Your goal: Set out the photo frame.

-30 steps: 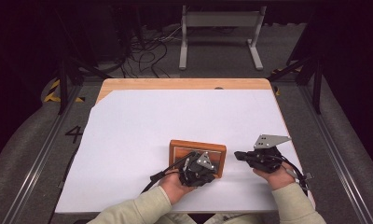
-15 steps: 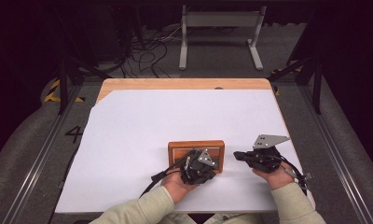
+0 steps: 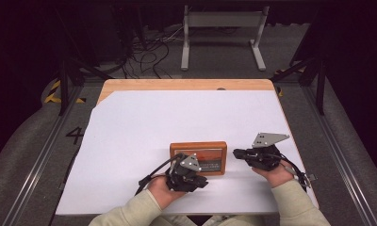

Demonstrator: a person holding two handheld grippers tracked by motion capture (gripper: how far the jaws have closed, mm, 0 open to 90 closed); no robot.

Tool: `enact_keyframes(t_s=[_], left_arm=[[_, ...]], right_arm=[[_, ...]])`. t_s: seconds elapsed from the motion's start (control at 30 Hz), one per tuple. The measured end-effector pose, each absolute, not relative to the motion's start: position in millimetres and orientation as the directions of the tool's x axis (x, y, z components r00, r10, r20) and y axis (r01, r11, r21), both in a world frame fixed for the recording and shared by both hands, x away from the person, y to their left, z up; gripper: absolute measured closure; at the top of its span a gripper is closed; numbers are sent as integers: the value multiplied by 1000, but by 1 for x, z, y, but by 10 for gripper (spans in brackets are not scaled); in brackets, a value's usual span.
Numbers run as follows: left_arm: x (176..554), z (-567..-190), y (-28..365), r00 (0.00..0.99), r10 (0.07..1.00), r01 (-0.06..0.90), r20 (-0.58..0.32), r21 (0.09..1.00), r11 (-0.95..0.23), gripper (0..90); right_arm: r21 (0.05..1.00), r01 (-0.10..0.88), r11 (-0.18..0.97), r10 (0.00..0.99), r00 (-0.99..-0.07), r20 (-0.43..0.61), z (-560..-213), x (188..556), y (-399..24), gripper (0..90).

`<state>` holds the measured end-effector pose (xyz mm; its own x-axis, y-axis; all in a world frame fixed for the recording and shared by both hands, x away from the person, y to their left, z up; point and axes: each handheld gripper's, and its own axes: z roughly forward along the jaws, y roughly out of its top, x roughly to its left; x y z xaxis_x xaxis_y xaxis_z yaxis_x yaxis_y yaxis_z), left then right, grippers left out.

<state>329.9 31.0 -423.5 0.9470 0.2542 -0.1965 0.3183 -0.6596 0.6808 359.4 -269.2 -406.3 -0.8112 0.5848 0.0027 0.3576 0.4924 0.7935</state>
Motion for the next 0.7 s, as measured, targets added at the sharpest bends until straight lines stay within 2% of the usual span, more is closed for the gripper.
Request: enact_keyframes(t_s=[0.13, 0.33, 0.53, 0.7], left_arm=[[327, -415, 53, 942, 273, 330, -197, 698, -635, 794], [328, -405, 87, 927, 326, 354, -187, 727, -589, 765], [336, -399, 121, 898, 404, 388, -175, 749, -537, 755], [344, -400, 146, 864, 475, 424, -168, 751, -506, 702]], right_arm=[[804, 349, 481, 595, -804, -7, -404, 361, -273, 822], [822, 324, 469, 608, -793, -35, -400, 360, -279, 735], [830, 327, 453, 630, -776, -38, -398, 358, -287, 656], [836, 331, 437, 650, -759, -40, -398, 358, -294, 588]])
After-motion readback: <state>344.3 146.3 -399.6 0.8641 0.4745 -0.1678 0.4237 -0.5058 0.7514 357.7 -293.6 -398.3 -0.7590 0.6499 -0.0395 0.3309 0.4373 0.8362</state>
